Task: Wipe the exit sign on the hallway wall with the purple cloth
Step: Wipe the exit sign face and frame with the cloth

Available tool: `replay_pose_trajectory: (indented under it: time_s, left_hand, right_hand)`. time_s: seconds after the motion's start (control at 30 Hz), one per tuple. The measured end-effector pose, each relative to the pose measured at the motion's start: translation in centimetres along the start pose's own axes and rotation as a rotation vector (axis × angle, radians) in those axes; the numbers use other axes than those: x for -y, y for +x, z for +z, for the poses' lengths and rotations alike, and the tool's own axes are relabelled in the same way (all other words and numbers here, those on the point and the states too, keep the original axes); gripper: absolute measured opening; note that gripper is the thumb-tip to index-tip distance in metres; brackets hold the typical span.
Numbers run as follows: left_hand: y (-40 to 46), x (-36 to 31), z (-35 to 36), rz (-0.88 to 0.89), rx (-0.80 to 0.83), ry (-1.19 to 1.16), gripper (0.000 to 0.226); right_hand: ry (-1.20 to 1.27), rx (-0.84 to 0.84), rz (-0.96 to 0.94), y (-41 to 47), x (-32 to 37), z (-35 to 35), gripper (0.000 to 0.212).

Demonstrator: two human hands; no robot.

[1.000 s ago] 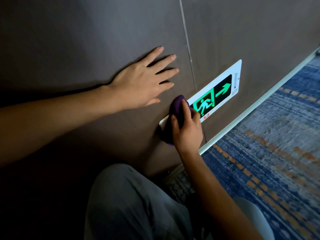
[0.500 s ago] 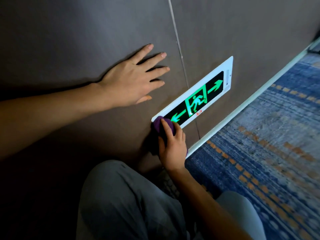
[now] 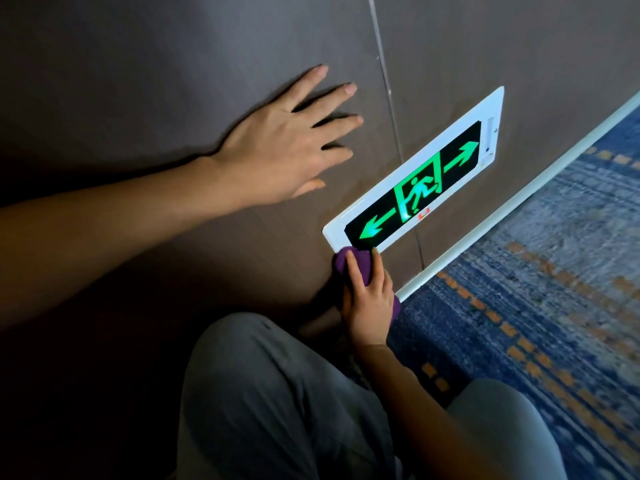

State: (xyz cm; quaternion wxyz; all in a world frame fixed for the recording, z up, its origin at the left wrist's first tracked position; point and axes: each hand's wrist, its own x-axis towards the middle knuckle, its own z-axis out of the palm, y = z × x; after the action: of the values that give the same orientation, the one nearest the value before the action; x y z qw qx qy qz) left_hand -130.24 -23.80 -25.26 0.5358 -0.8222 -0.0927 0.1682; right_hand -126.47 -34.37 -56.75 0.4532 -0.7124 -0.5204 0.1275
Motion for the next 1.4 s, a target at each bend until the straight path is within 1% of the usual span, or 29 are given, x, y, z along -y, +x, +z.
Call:
replay_pose_trajectory:
  time_s: [0.1,0.23,0.3,0.37,0.43,0.63,0.73,0.8,0.9,1.0,1.07,1.13,1.23,1.4]
  left_hand:
    - [0.0,-0.1,0.3,-0.02,-0.022,-0.013,0.06]
    - [0.3,-0.4,0.4,-0.063,-0.041,-0.024,0.058]
    - [0.4,-0.4,0.4,-0.061,-0.046,-0.016,0.059]
    - [0.4,-0.5,0.3,-0.057,-0.042,-0.009,0.06]
    - [0.4,-0.5,0.3,-0.057,-0.039,-0.004,0.06]
    - [0.5,-0.5,0.4,-0.053,-0.045,0.005,0.058]
    - [0.4,-0.5,0.5,-0.054,-0.038,-0.004,0.058]
    - [0.4,-0.4,0.5,-0.054,-0.043,0.008,0.058]
    - [0.5,-0.5,0.5,-0.053,-0.039,0.002,0.06]
    - [0.5,-0.5,0.6,-0.054,-0.033,-0.004,0.06]
    - [0.7,-0.8,0.5,-0.059,-0.022,-0.015,0.061]
    - [1.3,-1.6,0.6,-0.068,0.014,-0.015,0.062]
    - [2.2,-2.5,0.7,-0.089,0.046,-0.021,0.063]
    - [2.7,-3.1,0.9,-0.1,0.052,-0.03,0.06]
  right_hand:
    - [0.037,0.002,0.005,-0.3,-0.7,-0.5,0.068]
    - [0.205,-0.169,-0.052,1.8,1.9,-2.2,0.066]
    - [0.2,-0.211,-0.109,3.2,3.7,-2.5,0.065]
    - [0.158,-0.215,-0.151,3.5,4.5,-2.0,0.061]
    - [0.143,-0.201,-0.131,2.7,4.3,-0.9,0.058]
    - [0.137,-0.127,0.074,0.6,1.2,1.5,0.058]
    - [0.183,-0.029,0.194,0.3,-0.1,1.6,0.062]
    - [0.194,0.018,0.225,0.4,-0.8,1.2,0.065]
    - [0.282,-0.026,0.265,1.0,-1.8,0.1,0.067]
    - [0.417,-0.129,0.451,4.1,-3.0,-1.2,0.067]
    - [0.466,-0.099,0.546,6.6,-3.5,-1.7,0.065]
    - [0.415,-0.039,0.555,7.5,-3.2,-1.8,0.064]
    - [0.321,0.024,0.518,5.9,-2.2,-1.1,0.066]
    - [0.341,0.181,0.509,1.1,-0.6,0.7,0.073]
